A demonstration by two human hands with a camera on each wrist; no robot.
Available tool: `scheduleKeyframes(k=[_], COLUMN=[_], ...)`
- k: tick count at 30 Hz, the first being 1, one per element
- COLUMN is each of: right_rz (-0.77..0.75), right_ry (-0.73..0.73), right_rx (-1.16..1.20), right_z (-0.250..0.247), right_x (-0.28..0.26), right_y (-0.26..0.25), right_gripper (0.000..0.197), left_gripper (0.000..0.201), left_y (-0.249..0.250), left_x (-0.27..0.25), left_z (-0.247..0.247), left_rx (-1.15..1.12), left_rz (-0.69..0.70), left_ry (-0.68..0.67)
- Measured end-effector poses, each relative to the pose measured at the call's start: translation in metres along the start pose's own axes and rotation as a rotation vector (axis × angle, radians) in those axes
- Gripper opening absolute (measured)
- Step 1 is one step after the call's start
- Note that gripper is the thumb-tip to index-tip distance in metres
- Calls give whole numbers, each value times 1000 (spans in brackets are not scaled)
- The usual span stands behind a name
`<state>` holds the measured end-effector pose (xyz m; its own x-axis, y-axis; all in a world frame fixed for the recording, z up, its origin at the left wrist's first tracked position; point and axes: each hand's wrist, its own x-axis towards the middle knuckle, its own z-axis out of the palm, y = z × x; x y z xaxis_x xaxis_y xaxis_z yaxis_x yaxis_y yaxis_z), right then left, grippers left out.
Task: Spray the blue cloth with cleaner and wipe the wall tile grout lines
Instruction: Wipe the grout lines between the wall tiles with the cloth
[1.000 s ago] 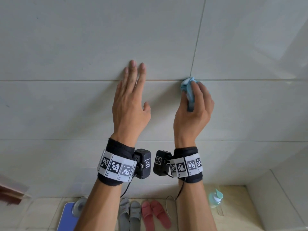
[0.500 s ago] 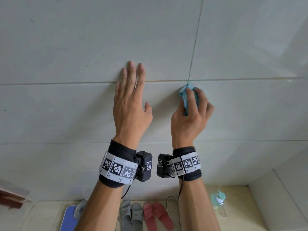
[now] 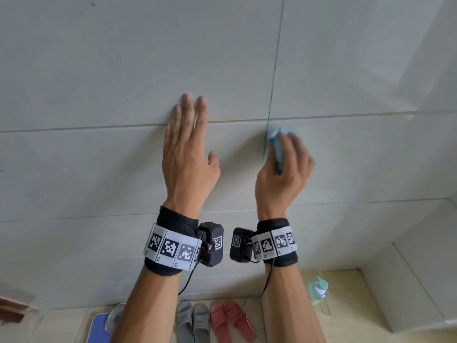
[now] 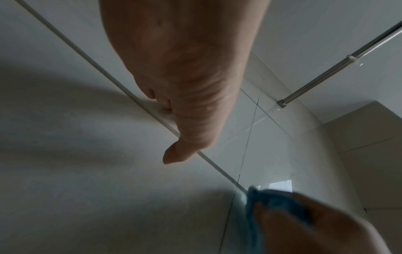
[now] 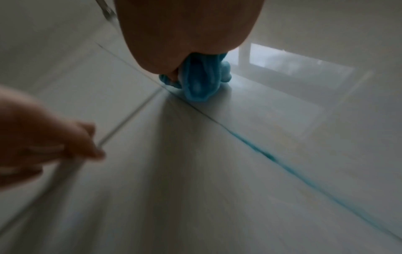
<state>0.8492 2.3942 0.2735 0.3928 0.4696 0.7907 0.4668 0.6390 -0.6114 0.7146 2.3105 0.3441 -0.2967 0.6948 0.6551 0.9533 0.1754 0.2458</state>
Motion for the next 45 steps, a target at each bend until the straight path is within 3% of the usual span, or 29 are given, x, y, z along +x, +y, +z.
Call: scheduleKeyframes(k=[2, 5, 11, 17, 22, 28, 34, 38, 43, 45], right_rz=[57, 184, 91, 230, 189, 211, 160, 106, 40, 82], right_ry=[73, 65, -116, -37, -92, 56, 6, -90, -209, -153], right_rx=[39, 22, -37, -105, -80, -23, -31, -14, 40, 27], right_z=[3, 11, 8, -2, 6, 2, 13, 16, 0, -10], right_x=[29, 46, 17, 48, 30, 45, 33, 23, 33, 43], right_y=[-10, -16, -27, 1, -16, -6, -22, -35, -23, -10], right_gripper=[27, 34, 43, 34, 32, 23, 24, 36, 30, 31], left_gripper=[106, 106, 107, 107, 107, 105, 106, 108, 107, 106], left_y=[-2, -2, -3, -5, -3, -4, -2, 1, 9, 13], left_x=[0, -1, 0, -1, -1, 0, 0, 0, 1, 0], left_z=[-1, -1, 0, -2, 3, 6, 9, 13, 20, 21], left_rx=[12, 17, 28, 27, 20, 48, 50, 58, 78, 69], left_rz=[-2, -2, 0, 6, -3, -4, -8, -17, -30, -35], left_ry=[-13, -24, -24, -32, -16, -3, 9, 25, 66, 75])
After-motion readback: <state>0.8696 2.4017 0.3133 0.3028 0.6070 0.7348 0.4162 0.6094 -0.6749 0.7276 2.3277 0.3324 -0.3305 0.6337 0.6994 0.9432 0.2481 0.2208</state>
